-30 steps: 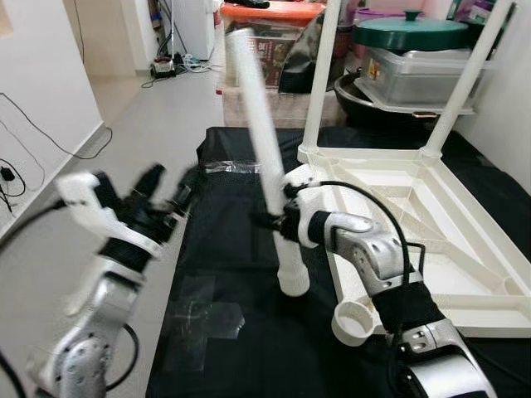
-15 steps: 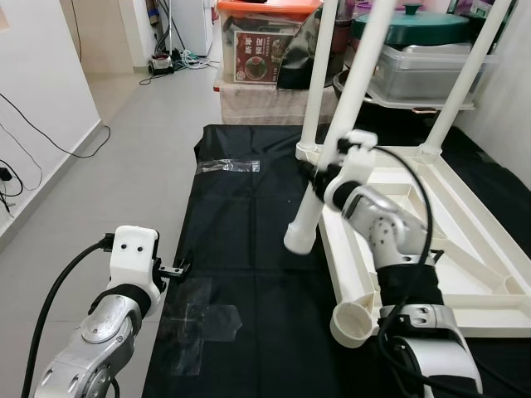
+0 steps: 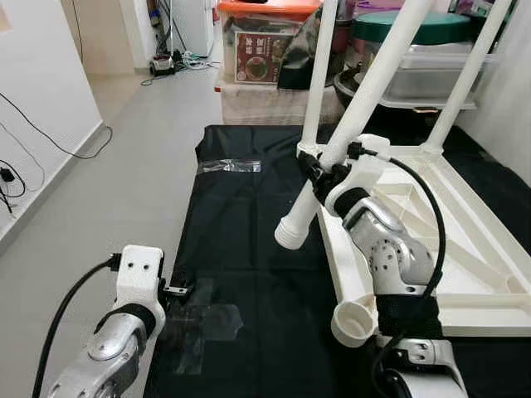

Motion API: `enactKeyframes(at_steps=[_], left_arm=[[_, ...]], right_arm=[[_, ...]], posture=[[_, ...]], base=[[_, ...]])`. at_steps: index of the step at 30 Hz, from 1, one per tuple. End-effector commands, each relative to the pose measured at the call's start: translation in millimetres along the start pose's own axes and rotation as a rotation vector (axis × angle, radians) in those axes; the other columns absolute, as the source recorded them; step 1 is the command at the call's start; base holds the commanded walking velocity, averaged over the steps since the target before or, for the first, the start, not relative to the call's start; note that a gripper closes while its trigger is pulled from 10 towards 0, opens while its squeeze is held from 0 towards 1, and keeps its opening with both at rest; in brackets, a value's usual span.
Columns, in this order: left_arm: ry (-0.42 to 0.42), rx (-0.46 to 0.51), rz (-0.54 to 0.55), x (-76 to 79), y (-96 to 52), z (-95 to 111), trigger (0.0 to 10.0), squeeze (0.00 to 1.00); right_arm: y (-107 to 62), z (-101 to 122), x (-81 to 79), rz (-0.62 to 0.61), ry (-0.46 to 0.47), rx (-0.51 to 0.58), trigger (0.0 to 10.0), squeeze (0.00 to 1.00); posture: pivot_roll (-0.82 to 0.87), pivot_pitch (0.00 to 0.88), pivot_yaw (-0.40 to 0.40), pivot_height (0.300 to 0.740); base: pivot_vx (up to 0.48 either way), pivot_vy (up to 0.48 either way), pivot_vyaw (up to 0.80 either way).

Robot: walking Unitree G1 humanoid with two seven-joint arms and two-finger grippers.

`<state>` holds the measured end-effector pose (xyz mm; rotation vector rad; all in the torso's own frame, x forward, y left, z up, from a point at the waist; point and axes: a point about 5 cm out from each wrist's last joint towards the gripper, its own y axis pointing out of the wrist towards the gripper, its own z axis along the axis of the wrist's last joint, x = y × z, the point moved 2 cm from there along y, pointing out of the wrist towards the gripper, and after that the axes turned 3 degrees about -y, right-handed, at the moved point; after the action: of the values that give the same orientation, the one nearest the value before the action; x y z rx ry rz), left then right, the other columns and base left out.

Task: Building children table

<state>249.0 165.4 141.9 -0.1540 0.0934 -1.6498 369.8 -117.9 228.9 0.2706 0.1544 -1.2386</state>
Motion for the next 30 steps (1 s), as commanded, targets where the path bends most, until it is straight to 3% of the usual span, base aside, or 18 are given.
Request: enactKeyframes(at_steps=[1, 6, 21, 24, 30], left_arm=[[-0.023, 0.024, 0.018, -4.5, 0.2, 0, 10.0, 0.00], [-0.054, 0.042, 0.037, -10.0, 2.6, 4, 10.0, 0.00], [-0.079, 0.057, 0.026, -6.6, 7.1, 9, 10.0, 0.00], [-0.065, 0.082, 0.031, -8.3, 8.0, 11, 10.0, 0.00], [-0.100, 0.106, 0.083, -22.7, 9.9, 12, 10.0, 0.00]], right_arm=[[-2.4, -1, -1.2, -0.012, -0.008, 0.015, 10.0, 0.00], [-3.5, -4, 0.4, -0.026, -0.004, 0.010, 10.0, 0.00], [-3.4, -8, 0.6, -0.038, 0.006, 0.016, 10.0, 0.00], [-4.0, -9, 0.7, -0.042, 0.002, 0.017, 10.0, 0.00], [-4.4, -9, 2.6, -0.053, -0.004, 0.019, 10.0, 0.00]], posture=[[0.02, 0.000, -0.051, 0.740], [0.02, 0.000, -0.050, 0.740], [0.02, 0.000, -0.048, 0.740], [0.02, 0.000, -0.046, 0.740], [0.02, 0.000, -0.046, 0.740]], base=[[0.000, 0.000, 0.00], [0.000, 0.000, 0.00], [-0.359, 0.000, 0.00], [0.000, 0.000, 0.00], [0.000, 0.000, 0.00]])
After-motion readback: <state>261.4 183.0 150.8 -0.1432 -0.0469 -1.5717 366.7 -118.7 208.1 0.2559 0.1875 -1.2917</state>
